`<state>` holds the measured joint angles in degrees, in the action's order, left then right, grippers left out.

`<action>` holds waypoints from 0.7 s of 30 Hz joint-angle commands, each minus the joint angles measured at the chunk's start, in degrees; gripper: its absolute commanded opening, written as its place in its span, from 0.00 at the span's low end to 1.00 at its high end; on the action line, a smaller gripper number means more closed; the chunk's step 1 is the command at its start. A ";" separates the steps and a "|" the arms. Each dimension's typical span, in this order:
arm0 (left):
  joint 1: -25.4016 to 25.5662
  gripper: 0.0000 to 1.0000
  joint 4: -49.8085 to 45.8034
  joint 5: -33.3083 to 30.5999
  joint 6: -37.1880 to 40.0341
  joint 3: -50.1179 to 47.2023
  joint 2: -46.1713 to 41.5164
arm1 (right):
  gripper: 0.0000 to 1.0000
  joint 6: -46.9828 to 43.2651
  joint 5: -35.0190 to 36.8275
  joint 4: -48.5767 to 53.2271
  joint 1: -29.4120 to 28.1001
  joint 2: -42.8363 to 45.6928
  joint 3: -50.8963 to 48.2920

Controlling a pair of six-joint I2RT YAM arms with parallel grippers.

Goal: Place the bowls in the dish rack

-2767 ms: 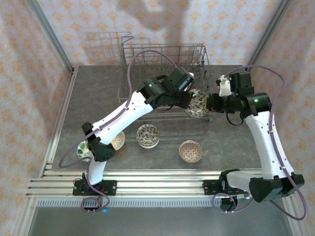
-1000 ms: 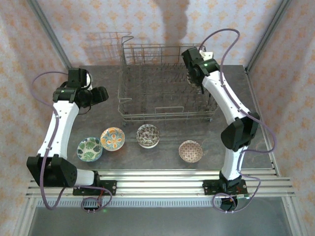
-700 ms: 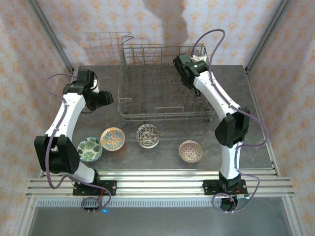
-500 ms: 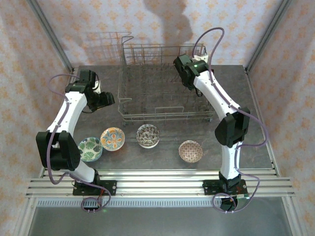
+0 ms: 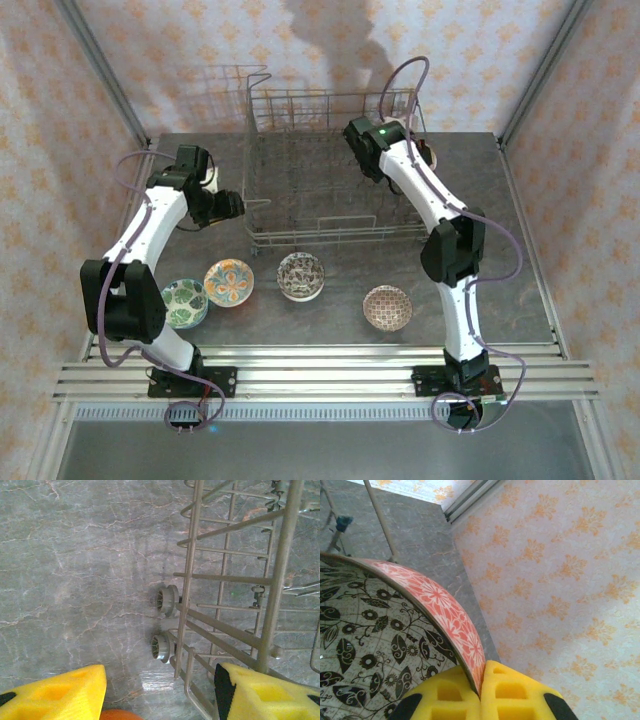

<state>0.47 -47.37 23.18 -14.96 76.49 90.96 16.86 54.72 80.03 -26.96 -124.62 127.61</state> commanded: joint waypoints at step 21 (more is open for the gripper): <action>1.82 0.61 0.47 0.73 0.45 -1.97 -6.23 | 0.00 4.57 11.02 13.16 -0.12 -12.78 13.63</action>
<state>1.96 -45.58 23.55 -15.31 74.46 86.56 19.18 61.36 90.24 -26.96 -137.21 139.11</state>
